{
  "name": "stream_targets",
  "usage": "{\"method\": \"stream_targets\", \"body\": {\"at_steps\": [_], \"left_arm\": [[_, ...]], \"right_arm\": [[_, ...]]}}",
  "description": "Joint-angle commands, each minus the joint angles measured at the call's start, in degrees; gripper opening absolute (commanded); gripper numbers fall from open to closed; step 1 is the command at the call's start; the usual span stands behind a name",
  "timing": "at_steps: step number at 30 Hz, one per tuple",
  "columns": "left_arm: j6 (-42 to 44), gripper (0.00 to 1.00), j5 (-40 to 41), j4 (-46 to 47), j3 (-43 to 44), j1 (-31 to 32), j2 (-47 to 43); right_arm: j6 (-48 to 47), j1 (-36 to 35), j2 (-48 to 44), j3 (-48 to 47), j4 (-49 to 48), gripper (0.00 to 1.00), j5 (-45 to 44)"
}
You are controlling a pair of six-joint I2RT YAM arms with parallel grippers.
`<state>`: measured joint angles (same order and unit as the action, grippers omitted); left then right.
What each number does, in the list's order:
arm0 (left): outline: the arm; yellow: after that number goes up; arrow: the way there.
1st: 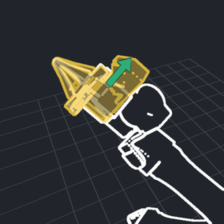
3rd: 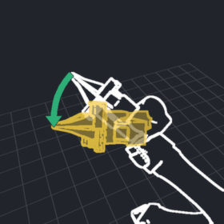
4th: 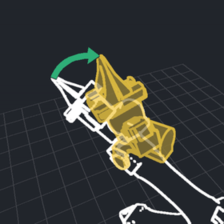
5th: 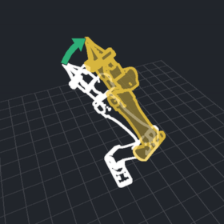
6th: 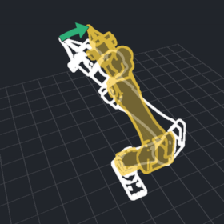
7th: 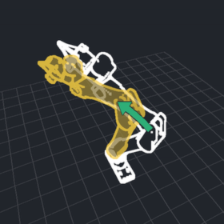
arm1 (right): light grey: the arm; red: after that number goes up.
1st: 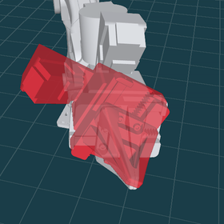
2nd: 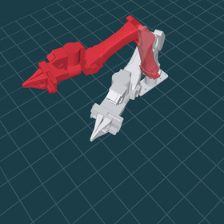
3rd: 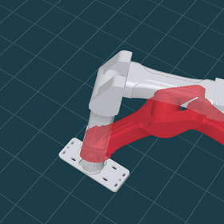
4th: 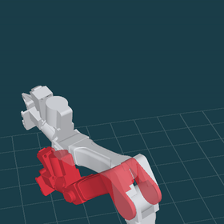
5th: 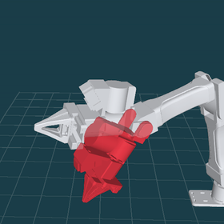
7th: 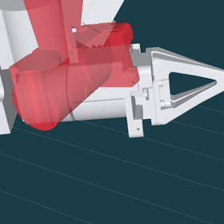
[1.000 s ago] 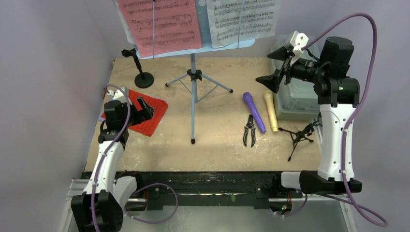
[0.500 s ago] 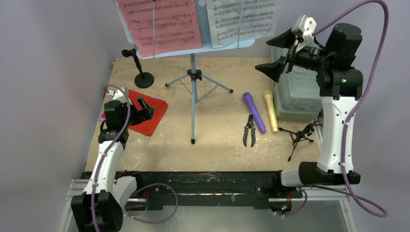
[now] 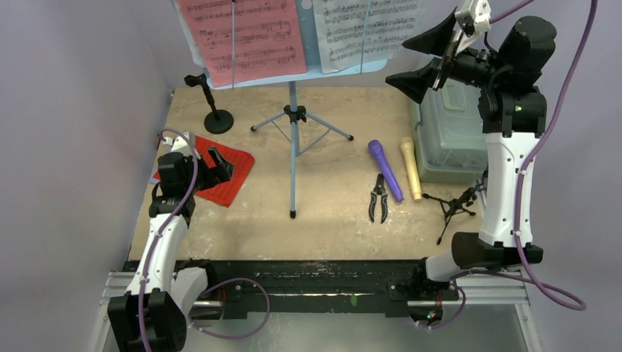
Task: Pack up the instrument practice props
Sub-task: Pick up the sheet music from the music stand.
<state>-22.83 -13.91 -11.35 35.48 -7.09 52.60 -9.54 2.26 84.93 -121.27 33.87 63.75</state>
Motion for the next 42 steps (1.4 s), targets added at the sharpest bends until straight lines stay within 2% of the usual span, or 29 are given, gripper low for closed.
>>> {"method": "stream_targets", "body": {"at_steps": [1,9,22,37,42], "left_arm": [[1.46,0.97,-0.25,1.84,1.25,0.11,-0.96],[1.47,0.97,-0.16,1.76,1.27,0.08,-1.18],[1.36,0.97,-0.32,1.9,1.25,0.08,-1.25],[1.3,0.97,-0.77,2.11,1.18,0.07,-0.83],[1.3,0.97,-0.77,2.13,1.17,0.08,-0.74]], "right_arm": [[8.68,0.11,0.53,-2.69,-8.01,0.99,0.01],[15.54,0.35,0.95,-6.36,-11.36,0.99,-10.24],[26.33,2.2,1.78,-5.52,-16.18,0.99,-23.16],[38.18,2.22,4.77,-0.17,-25.85,0.99,-14.04],[41.63,2.22,5.35,1.48,-29.53,0.94,-10.37]]}}
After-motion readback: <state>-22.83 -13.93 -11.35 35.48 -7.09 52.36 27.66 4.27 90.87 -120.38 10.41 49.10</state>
